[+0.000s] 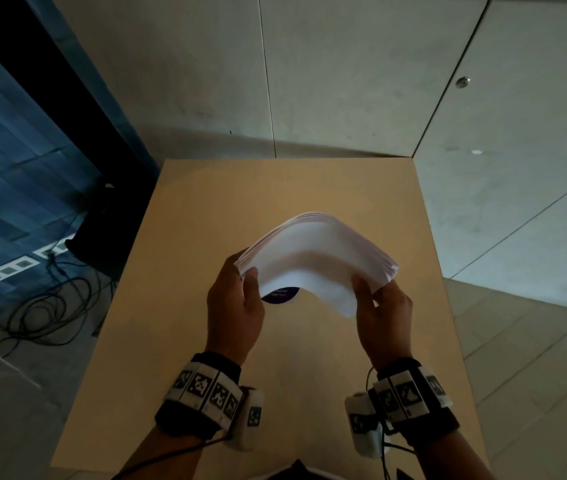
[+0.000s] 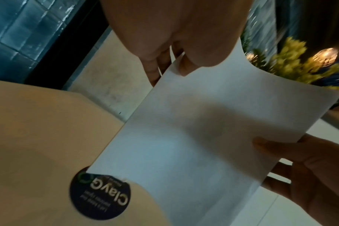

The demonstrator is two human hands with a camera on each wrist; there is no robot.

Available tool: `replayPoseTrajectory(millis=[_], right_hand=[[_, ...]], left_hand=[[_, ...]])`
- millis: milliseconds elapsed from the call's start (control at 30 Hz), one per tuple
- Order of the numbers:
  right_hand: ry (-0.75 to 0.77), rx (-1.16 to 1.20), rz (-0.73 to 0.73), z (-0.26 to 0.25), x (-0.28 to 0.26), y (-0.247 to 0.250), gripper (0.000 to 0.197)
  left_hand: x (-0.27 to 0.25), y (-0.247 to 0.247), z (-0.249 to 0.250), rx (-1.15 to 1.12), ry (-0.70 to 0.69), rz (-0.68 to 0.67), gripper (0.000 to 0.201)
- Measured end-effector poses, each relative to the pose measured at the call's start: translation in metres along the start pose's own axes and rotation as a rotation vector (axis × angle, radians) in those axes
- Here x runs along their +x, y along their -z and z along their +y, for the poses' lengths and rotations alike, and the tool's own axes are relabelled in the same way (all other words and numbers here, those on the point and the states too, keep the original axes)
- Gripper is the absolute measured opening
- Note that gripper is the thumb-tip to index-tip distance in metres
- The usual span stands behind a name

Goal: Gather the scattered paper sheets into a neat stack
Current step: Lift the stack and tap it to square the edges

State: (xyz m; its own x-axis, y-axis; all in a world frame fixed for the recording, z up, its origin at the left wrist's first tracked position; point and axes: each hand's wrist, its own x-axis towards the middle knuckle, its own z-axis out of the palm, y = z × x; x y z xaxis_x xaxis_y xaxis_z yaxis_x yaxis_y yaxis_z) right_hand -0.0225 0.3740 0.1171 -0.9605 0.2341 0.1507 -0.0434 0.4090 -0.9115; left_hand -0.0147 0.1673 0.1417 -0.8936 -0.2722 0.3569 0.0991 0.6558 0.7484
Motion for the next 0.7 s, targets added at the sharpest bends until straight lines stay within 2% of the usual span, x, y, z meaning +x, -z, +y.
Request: replayPoseTrajectory(millis=[67, 100, 200, 233, 300, 400, 533, 700], right_hand=[[0.025, -0.017, 0.004, -0.002, -0.003, 0.001, 0.02], [0.005, -0.024, -0.024, 0.001, -0.004, 0.001, 0.023], [-0.128, -0.078, -0.151, 0.022, -0.004, -0.007, 0.042], [-0.153, -0.097, -0.174, 0.029, -0.003, -0.009, 0.042], [-0.152, -0.133, -0.186, 0.037, 0.0, -0.011, 0.03], [-0.134, -0.176, -0.189, 0.037, 0.006, -0.009, 0.018], [-0.018, -0.145, -0.097, 0.014, 0.016, -0.002, 0.017], [0.059, -0.046, 0.03, -0.017, 0.015, 0.001, 0.015]], left_hand=[[-0.006, 0.001, 0.0, -0.041, -0.024, 0.014, 0.028], [-0.009, -0.002, -0.006, -0.051, 0.007, -0.006, 0.03], [-0.015, -0.016, -0.032, 0.004, 0.243, -0.168, 0.045], [-0.015, -0.019, -0.038, 0.031, 0.298, -0.217, 0.051], [-0.013, -0.022, -0.043, 0.044, 0.322, -0.24, 0.049], [-0.008, -0.021, -0.036, 0.036, 0.238, -0.194, 0.037], [0.008, -0.006, -0.009, 0.053, 0.098, -0.047, 0.016], [0.021, 0.014, 0.006, 0.005, -0.083, 0.072, 0.016]])
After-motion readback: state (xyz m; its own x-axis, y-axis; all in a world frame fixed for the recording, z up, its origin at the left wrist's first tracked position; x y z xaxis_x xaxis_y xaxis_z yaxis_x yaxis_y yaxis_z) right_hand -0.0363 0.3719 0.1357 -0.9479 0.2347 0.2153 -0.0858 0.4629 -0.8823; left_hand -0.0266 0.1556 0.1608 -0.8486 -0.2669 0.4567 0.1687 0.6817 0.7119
